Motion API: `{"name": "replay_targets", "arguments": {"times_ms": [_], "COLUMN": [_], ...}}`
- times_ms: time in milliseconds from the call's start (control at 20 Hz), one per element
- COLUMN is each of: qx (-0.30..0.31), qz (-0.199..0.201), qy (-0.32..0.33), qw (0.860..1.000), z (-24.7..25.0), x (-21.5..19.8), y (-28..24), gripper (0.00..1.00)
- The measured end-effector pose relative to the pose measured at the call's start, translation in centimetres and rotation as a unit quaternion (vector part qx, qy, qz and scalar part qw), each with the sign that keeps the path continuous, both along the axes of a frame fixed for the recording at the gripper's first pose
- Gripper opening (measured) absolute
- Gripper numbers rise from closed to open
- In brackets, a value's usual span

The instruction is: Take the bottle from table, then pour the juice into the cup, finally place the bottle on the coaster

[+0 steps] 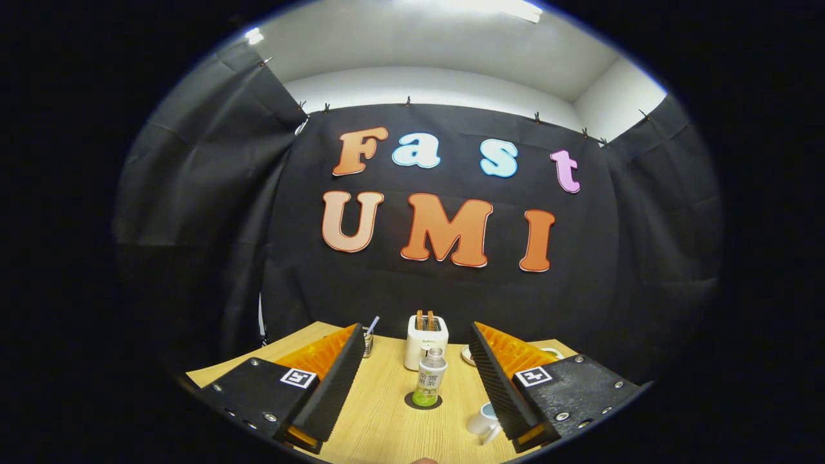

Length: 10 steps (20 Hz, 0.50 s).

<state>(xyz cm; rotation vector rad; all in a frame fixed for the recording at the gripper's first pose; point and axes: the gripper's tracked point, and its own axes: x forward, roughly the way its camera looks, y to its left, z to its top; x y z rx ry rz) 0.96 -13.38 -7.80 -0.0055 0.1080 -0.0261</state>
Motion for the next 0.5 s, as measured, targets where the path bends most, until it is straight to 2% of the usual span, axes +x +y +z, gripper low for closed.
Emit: {"name": "replay_targets", "arguments": {"times_ms": [350,500], "qx": [-0.003,0.016], "qz": [-0.005,-0.005], "qy": [-0.021,-0.025], "qw": [1.0,1.0], "z": [2.1,2.8], "x": [-0.7,-0.7], "y": [0.2,0.0], "gripper": [0.96,0.96]}}
